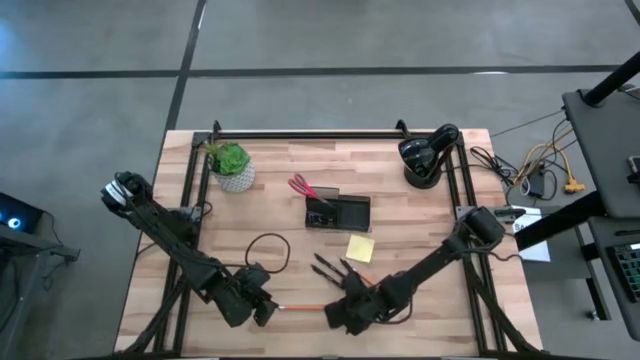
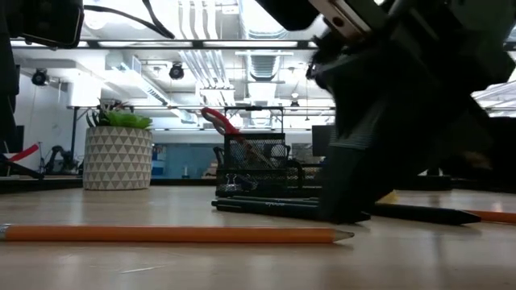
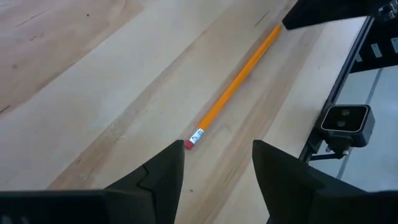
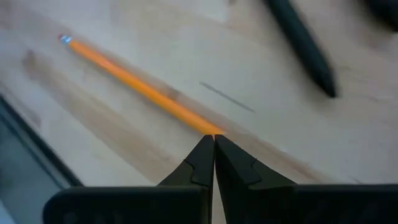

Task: Pick and place office supplies into organizer
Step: Put the bottom left yellow pencil into the black desk organizer

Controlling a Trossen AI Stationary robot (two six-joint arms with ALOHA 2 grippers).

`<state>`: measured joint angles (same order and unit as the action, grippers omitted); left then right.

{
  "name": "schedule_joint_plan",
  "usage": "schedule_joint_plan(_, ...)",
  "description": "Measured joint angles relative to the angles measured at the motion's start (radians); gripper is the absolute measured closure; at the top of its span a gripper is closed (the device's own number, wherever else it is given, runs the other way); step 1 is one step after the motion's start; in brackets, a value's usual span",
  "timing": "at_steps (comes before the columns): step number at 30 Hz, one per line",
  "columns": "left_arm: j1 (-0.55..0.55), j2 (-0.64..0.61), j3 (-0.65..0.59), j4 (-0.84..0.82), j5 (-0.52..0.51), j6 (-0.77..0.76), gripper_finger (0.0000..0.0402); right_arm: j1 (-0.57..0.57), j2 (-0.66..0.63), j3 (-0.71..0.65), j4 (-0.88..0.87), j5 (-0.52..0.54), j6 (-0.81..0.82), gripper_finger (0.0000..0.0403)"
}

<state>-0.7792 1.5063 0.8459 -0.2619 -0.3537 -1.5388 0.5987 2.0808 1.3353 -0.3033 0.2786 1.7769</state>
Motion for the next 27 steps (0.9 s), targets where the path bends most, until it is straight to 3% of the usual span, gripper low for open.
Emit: schedule_joint_plan(27, 0.001, 0.000, -0.016, 0.001, 0.004, -0.003, 0.0228, -0.006, -0.002, -0.016, -0.001, -0.016, -0.022, 0.0394)
